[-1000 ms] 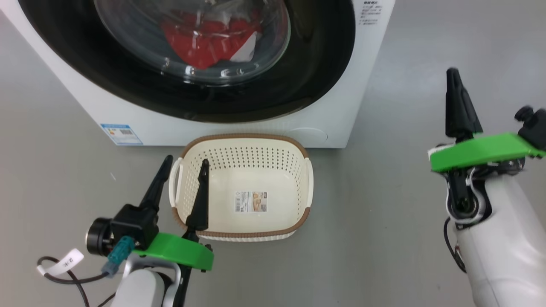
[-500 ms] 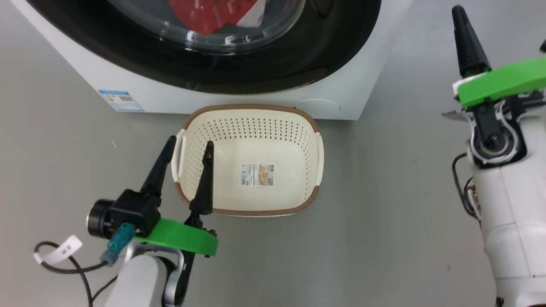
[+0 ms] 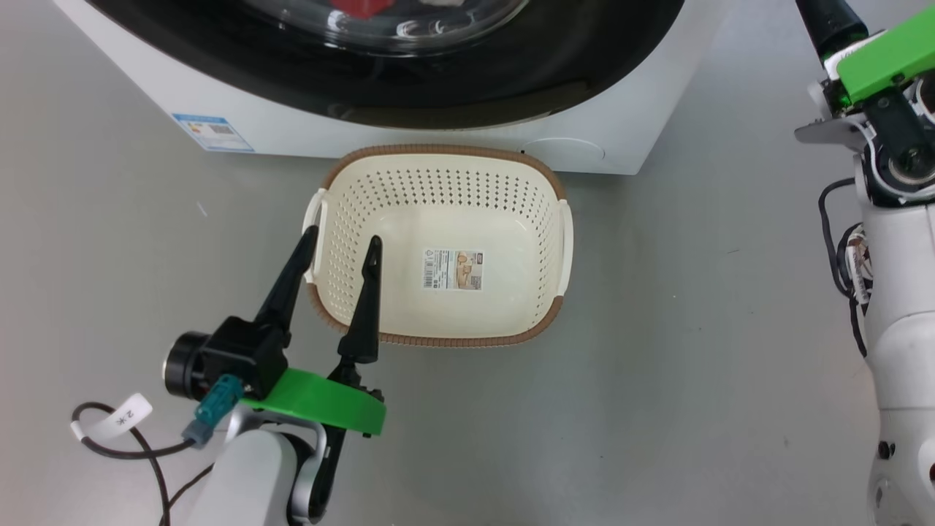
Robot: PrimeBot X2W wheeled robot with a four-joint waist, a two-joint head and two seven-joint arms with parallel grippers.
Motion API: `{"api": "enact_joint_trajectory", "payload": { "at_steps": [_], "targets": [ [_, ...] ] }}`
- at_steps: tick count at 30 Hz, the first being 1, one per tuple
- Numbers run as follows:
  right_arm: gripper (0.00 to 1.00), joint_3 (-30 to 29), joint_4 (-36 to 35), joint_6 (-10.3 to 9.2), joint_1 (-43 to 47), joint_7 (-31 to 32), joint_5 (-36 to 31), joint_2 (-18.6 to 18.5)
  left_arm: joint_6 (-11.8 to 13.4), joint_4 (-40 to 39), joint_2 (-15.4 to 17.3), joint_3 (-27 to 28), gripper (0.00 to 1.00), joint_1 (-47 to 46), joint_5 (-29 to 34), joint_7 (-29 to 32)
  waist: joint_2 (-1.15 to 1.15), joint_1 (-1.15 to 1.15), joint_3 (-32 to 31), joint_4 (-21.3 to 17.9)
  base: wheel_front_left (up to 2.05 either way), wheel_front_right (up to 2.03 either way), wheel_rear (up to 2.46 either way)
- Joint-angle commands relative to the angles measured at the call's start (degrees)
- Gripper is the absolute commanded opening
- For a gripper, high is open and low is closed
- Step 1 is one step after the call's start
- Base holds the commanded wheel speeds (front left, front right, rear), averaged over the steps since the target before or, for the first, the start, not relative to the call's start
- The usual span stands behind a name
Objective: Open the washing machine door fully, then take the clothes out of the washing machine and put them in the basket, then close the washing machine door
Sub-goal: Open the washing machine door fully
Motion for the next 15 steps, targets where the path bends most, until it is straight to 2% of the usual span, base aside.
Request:
{"api": "enact_joint_trajectory", "payload": {
  "at_steps": [1,15],
  "targets": [
    [0.00,0.38,-1.15,0.03,-2.04,0.96,0.93,0.20,0.32,-1.17,0.85,1.30,1.00,-1.24,-0.22,-0.51,0.00,0.00,0.51,0.39,0.00,0.00,0.00],
    [0.00,0.98,2.00,0.03,-9.72,4.95,-3.61,-1.77,0.84,-2.76,0.85,-0.42,1.00,-2.80,-1.19,-0.51,0.00,0.00,3.44,2.93,0.00,0.00,0.00]
  ]
}}
